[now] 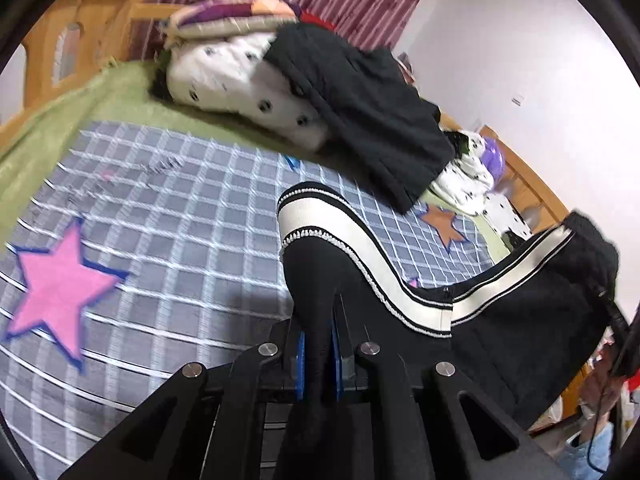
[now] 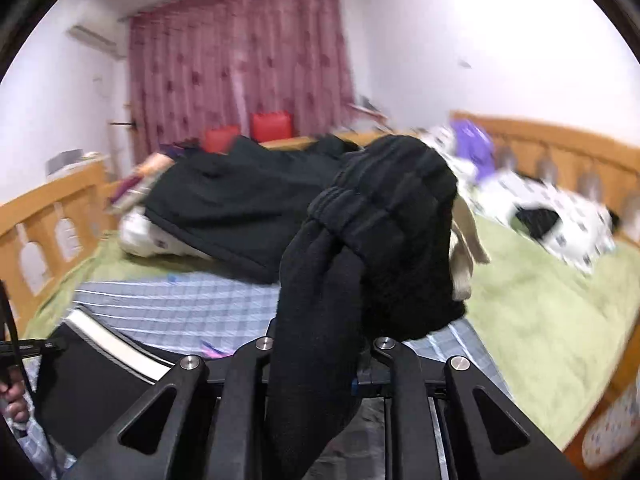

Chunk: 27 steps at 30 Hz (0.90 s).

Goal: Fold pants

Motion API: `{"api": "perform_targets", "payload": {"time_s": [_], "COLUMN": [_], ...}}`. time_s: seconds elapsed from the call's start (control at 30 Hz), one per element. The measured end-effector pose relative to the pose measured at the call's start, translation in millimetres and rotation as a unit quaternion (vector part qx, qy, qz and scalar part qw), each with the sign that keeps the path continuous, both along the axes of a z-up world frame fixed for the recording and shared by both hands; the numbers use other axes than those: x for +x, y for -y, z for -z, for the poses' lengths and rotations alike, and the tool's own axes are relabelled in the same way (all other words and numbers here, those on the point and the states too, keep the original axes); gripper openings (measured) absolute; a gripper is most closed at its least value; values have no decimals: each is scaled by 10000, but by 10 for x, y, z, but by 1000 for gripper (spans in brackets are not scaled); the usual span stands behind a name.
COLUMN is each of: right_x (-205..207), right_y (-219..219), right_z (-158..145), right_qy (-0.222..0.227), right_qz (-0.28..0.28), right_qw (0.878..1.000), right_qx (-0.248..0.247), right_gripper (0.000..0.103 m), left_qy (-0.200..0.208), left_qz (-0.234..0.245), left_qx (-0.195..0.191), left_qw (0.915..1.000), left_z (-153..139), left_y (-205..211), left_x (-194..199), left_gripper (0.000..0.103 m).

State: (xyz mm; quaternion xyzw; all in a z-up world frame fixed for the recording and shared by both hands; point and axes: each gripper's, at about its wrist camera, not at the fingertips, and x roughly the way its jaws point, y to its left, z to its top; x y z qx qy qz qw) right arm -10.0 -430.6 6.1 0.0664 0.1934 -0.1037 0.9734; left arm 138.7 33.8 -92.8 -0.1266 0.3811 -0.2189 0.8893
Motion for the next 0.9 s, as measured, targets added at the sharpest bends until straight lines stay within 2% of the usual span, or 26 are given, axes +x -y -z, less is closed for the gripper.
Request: {"api": "perform_targets", "payload": {"time_s": [0.13,0.23,0.3,0.37,0.47,0.53,0.57,0.6,0.63,0.7,0.73,0.77,0.8,0.87,0.9], "right_x": [70,238,383,562,705,725,713,661,591,443,365,297,199,41,-32], "right_y": [-382,-569,-630,-588,-383,-123,-18,102,157,125,58,3,-66,-131,-144], "right_z": [-203,-30,258,640,1307,1737,1880,2044,2096,1993,1877,1806,1673,1464,1389], "right_qy": [244,243,9,-462,-1286,-1910,-2106,-2234,-2233,-2194,-2241,-2262,-2214,-1986,-1851], "right_qz": [-600,-987,-1065,-1055,-603,-438,-446,-564,-577,-460,-450,-414,-390,-325,-338], "right_qw": [9977,9935,9922,9902,9869,9731,9652,9538,9494,9536,9586,9628,9687,9769,9798], "right_qx": [219,515,645,794,763,1216,1485,1929,2134,2011,1695,1419,1053,725,672], "right_gripper": [16,16,16,16,18,25,26,28,32,36,39,39,40,41,43], "left_qy": [168,138,45,-136,-447,-569,-609,-643,-654,-546,-423,-306,-205,-19,5], "left_qz": [-480,-821,-1007,-1075,-1242,-1287,-1344,-1386,-1398,-1404,-1392,-1340,-1263,-1081,-996], "left_qx": [379,687,1015,1359,1847,2001,2099,2215,2351,2611,2667,2630,2516,2136,1952], "left_qw": [9980,9942,9897,9848,9739,9696,9665,9631,9596,9535,9527,9549,9593,9709,9757], "left_z": [-217,-226,-90,195,669,873,941,973,969,888,804,728,660,540,522], "left_y": [-516,-892,-1087,-1186,-1297,-1334,-1332,-1319,-1291,-1235,-1190,-1154,-1125,-1072,-1042], "left_x": [-1,53,105,172,250,274,293,312,323,293,271,246,220,158,137], "left_gripper": [10,10,10,11,12,22,30,34,36,39,39,43,54,66,66]}}
